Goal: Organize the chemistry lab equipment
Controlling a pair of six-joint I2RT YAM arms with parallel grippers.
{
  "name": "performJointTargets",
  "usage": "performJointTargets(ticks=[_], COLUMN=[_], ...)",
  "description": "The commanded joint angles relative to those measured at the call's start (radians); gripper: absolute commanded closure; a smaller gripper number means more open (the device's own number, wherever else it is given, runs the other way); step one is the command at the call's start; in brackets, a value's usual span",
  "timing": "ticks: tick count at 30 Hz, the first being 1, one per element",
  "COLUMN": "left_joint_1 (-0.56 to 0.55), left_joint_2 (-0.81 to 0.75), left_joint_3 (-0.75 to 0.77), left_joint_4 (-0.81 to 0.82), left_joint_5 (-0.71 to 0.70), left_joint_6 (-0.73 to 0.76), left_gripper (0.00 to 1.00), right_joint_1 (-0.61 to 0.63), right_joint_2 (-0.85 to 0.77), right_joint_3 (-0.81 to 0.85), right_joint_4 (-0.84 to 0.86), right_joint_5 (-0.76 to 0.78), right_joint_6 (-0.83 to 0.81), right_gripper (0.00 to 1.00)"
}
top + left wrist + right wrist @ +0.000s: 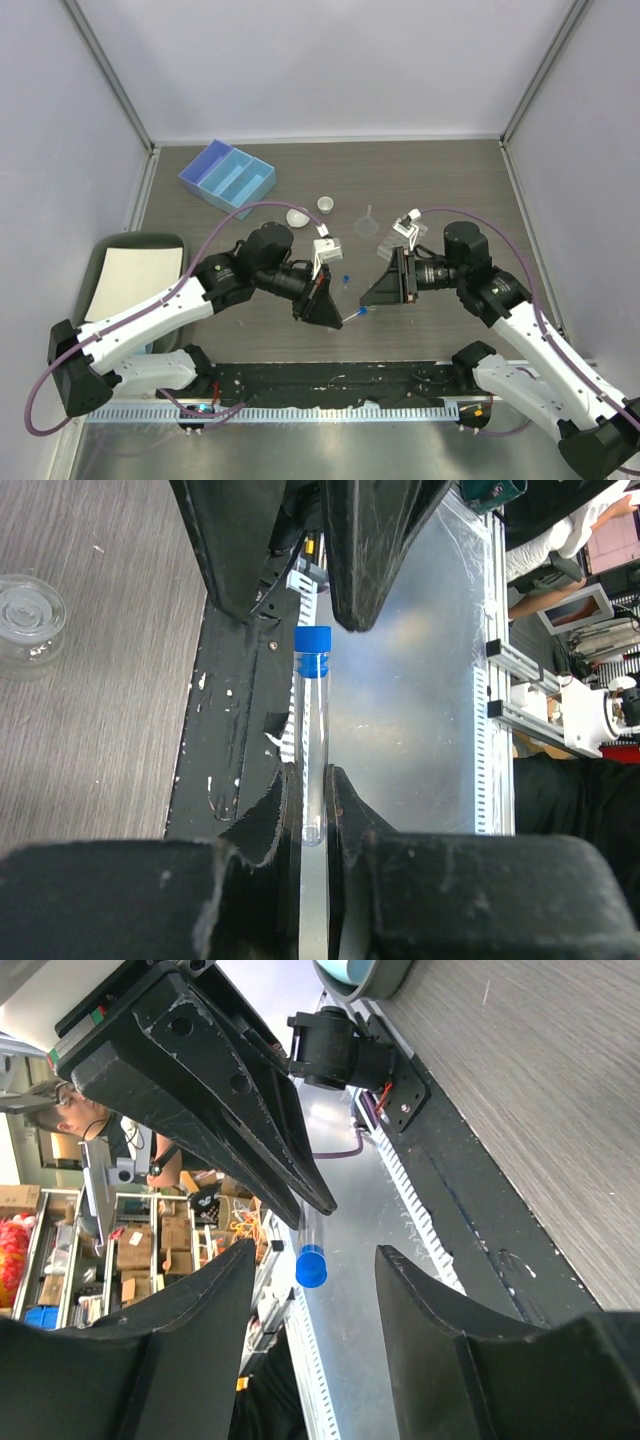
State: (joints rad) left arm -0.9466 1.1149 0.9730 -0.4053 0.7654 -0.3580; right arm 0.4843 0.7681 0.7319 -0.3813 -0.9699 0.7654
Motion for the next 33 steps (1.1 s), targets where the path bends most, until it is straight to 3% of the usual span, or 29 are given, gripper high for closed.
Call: performJointTargets(ticks=[1, 6, 13, 21, 25, 27, 30, 33], left_joint_1=[0.015, 0.038, 0.043, 0.045, 0.045, 0.043, 0.045, 0.048], left_joint_2=[-0.004, -0.007, -0.009, -0.013, -0.018, -0.023, -0.033, -0.056], left_joint_3=[-0.002, -0.003, -0.003, -0.011, -0.014, -0.013, -0.011, -0.007], left_joint_4=[0.054, 0.054, 0.057, 0.060, 0.056, 0.051, 0.028, 0.005], left_joint_5=[0.032, 0.041, 0.054, 0.064, 0.064, 0.048, 0.011, -0.056], left_joint_6=[0.014, 0.017, 0.014, 0.010, 0.008, 0.008, 0.014, 0.017], left_gripper=[1.00, 1.00, 1.00, 1.00, 1.00, 0.94, 0.79, 0.50], right_joint_1=[0.062, 0.146, 0.201, 0.204, 0.206, 0.206, 0.206, 0.206], right_joint_2=[0.022, 0.046, 0.071, 0.086, 0.105, 0.117, 0.141, 0.163], right_joint_3=[0.044, 0.041, 0.063, 0.083, 0.109, 0.121, 0.168, 0.217], right_joint_4=[0.080, 0.122, 0.125, 0.114, 0.075, 0.043, -0.008, -0.095], right_joint_5=[0.014, 0.072, 0.117, 0.135, 0.151, 0.169, 0.192, 0.232], right_joint_6=[0.046, 0.066, 0.058, 0.028, -0.008, -0.026, -0.070, -0.138], right_gripper=[0.45, 0.50, 0.69, 0.72, 0.88, 0.99, 0.99, 0.99])
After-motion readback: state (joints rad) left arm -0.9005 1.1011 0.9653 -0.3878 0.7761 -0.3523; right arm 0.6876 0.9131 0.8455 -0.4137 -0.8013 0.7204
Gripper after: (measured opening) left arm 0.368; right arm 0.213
